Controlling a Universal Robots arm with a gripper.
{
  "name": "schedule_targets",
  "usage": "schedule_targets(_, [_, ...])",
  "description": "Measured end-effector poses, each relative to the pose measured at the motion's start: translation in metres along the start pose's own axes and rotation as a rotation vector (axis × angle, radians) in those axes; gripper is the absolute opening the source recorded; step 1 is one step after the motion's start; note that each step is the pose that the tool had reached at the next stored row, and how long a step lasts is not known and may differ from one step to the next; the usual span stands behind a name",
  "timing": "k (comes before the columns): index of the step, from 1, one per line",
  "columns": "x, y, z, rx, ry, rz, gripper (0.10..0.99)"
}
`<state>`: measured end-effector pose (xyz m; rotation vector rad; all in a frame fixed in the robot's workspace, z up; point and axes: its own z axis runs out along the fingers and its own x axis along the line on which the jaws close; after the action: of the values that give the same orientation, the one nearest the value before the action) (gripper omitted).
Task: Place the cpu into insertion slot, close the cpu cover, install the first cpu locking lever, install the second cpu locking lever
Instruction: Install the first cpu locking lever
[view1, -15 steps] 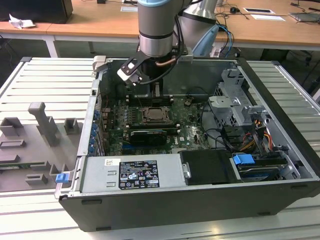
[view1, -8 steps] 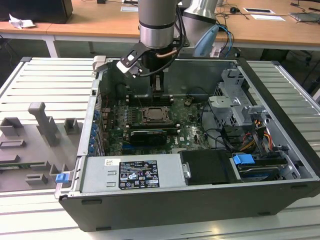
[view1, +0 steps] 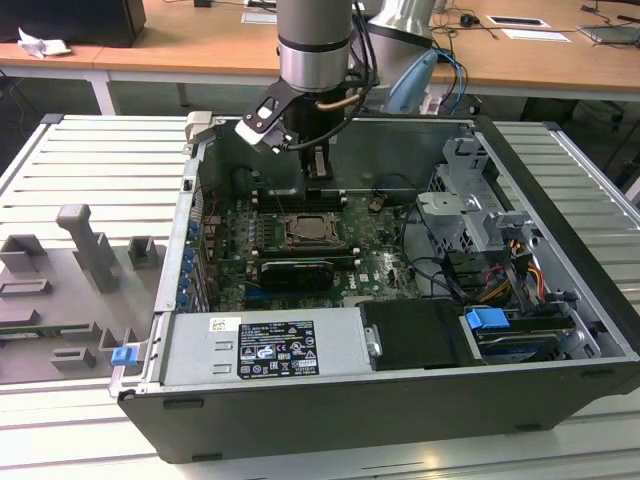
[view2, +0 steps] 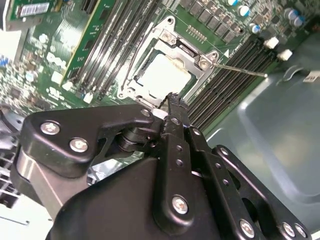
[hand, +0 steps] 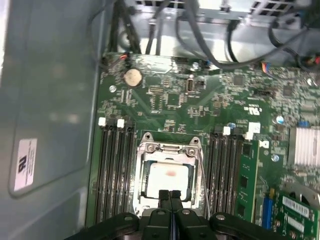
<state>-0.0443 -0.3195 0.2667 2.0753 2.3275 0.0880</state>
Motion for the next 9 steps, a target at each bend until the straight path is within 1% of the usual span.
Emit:
schedule_targets(2, [0.0, 0.0, 0.0, 0.001, 0.0021, -0.038, 0.106])
schedule_targets(4, [0.0, 0.0, 0.0001, 0.002, 0.005, -0.088, 0.106])
schedule_targets(9, [0.0, 0.0, 0.0, 0.003, 0.0069, -0.124, 0.106])
